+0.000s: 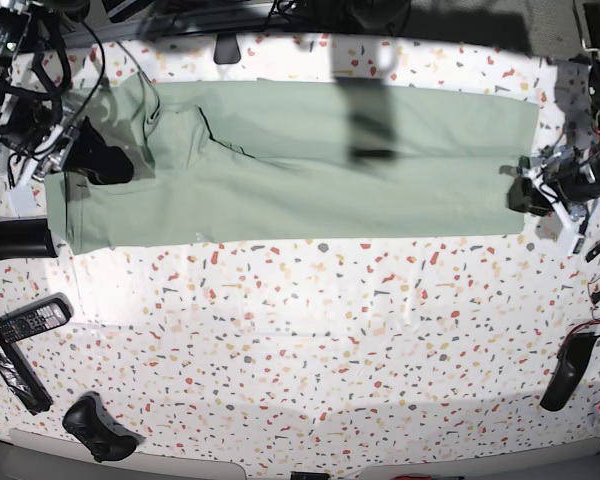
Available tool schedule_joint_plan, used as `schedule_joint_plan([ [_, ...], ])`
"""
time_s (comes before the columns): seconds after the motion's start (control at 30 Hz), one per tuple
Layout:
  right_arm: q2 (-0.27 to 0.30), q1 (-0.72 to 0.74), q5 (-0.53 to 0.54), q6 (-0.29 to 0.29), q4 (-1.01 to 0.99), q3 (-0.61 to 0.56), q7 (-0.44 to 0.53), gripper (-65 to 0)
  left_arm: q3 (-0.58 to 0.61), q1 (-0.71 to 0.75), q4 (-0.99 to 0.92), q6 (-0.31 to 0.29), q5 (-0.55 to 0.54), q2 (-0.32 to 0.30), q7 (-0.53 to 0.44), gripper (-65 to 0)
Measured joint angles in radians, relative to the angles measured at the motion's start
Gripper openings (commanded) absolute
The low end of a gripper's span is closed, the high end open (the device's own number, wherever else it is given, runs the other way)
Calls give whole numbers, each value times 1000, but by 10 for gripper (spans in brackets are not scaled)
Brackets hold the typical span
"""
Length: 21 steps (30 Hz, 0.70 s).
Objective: Fold the T-shirt properly
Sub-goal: 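Grasp the strip's end with the right gripper and tuck it inward, then grasp the strip's other end with the left gripper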
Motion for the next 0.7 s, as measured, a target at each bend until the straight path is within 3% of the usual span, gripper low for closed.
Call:
schedule_joint_plan([
  [0.1, 0, 21, 6, 0, 0, 0, -22, -420, 0, -1, 0, 5, -5, -1, 13, -327],
  [0.27, -1, 37, 6, 0, 0, 0, -34, -304, 0, 0, 0, 11, -32, 0, 68, -215],
  [0.43, -2, 37, 11, 0, 0, 0, -34, -305, 0, 5, -2, 21, -36, -7, 82, -214],
  [0.53, -3, 32, 17, 0, 0, 0, -34, -305, 0, 5, -29, 23, -192, -8, 84, -214],
  [0.6, -5, 32, 18, 0, 0, 0, -34, -305, 0, 5, -66, -20, -282, -18, 80, -214],
  [0.7, -4, 32, 18, 0, 0, 0, -34, -305, -1, 4, -136, -43, -297, -47, 63, -214],
])
